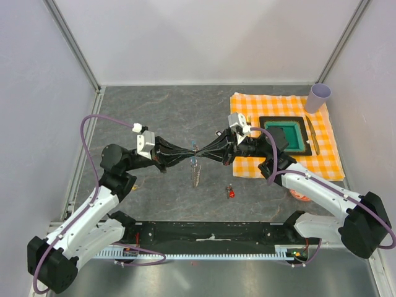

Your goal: Put the keys on the keyring

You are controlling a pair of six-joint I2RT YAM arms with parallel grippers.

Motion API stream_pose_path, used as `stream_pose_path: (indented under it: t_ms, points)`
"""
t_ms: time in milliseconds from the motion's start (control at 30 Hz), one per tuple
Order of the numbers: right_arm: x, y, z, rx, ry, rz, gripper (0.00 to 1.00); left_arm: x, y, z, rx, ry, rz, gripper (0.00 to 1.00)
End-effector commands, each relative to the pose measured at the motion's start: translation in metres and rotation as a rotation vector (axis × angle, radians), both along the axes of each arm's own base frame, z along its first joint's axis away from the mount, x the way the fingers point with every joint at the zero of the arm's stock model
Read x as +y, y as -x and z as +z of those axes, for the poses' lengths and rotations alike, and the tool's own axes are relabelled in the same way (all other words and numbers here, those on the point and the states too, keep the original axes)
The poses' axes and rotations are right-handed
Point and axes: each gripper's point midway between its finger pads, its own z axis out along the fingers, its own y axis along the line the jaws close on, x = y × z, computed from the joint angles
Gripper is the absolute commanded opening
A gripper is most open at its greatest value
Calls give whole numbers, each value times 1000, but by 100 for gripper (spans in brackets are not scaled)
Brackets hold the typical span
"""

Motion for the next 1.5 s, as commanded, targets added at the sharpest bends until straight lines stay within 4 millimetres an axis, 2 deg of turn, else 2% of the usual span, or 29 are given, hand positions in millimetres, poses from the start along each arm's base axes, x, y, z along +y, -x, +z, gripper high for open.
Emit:
stream_pose_path:
  t_ms: [0, 67, 100, 167, 233, 300, 367, 400, 533, 567, 600, 667, 700, 800, 1033, 1100, 1133, 1233, 1467]
  points:
    - [2, -3, -8, 0, 13, -16, 2, 6, -8, 16, -94, -34, 84, 2]
    - [2, -5, -10, 10, 23, -27, 17, 10, -11, 10, -83, -78, 121, 2]
    - [1, -6, -11, 15, 34, -41, 33, 12, -13, 9, -114, -94, 138, 2]
    - [-1, -10, -15, 31, 57, -71, 44, 17, -14, 6, -156, -136, 175, 2]
    - [-3, -17, -17, 36, 76, -126, 59, 21, -13, 8, -175, -152, 190, 2]
    - [-9, -21, -26, 71, 123, -166, 75, 24, -14, 0, -179, -185, 210, 2]
    - [-15, -29, -28, 73, 150, -236, 87, 27, -14, -4, -179, -202, 222, 2]
    - [-18, -29, -38, 108, 192, -255, 98, 28, -14, -5, -191, -207, 228, 2]
    - [-40, -48, -60, 204, 292, -444, 98, 30, -14, -11, -194, -209, 242, 2]
    - [-49, -57, -63, 224, 312, -528, 98, 31, -16, -11, -191, -208, 256, 2]
    - [-59, -57, -83, 274, 389, -567, 98, 31, -16, -10, -191, -200, 262, 2]
    - [-68, -58, -100, 329, 457, -617, 98, 32, -17, -10, -181, -199, 271, 2]
    - [-76, -53, -117, 378, 525, -633, 98, 33, -16, -10, -184, -197, 270, 2]
    - [-92, -50, -150, 519, 630, -712, 97, 34, -14, -10, -187, -193, 272, 2]
    - [-125, -38, -230, 721, 821, -894, 84, 41, -18, -10, -202, -194, 326, 2]
    - [-133, -42, -242, 712, 849, -980, 81, 41, -18, -10, -200, -194, 329, 2]
    - [-136, -41, -253, 726, 874, -1006, 80, 41, -19, -9, -198, -193, 333, 2]
    - [-129, -41, -267, 715, 895, -1043, 74, 43, -20, -10, -195, -193, 347, 2]
    - [-108, -48, -278, 687, 892, -1069, 50, 45, -24, -11, -186, -194, 369, 2]
